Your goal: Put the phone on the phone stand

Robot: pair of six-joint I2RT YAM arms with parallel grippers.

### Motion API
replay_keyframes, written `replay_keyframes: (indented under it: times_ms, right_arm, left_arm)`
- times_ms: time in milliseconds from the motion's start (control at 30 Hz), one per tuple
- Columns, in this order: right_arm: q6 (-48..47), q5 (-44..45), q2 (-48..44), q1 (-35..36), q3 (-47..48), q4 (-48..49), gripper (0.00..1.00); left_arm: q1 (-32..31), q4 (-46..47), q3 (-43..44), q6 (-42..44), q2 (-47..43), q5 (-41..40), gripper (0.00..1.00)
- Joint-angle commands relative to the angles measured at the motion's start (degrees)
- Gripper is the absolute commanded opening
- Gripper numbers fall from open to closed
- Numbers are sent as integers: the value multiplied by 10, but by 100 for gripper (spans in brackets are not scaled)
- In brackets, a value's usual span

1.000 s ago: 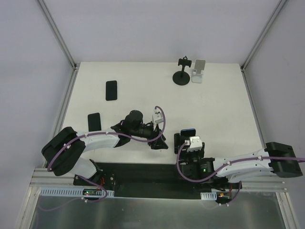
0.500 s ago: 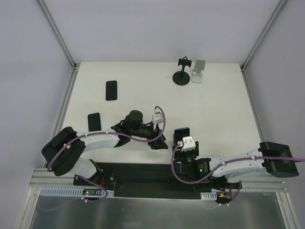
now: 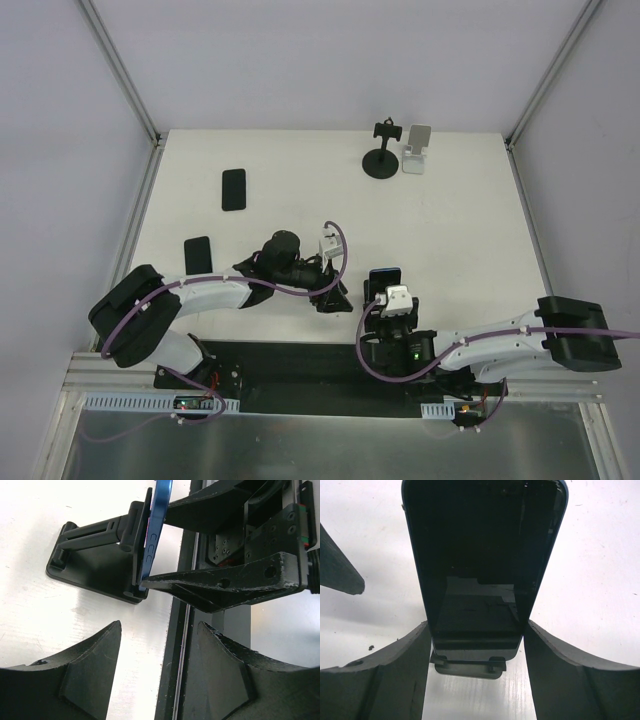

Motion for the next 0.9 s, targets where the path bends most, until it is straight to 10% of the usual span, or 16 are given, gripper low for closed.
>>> replay_keyframes:
  times_ms: [0,867]
  right_arm:
    - [70,40,7,-2,26,-48,6]
    - [56,20,25,-20,31,-23,14]
  left_arm:
    - [6,33,5,0,2,11,62]
    - [7,31,12,0,10,20,66]
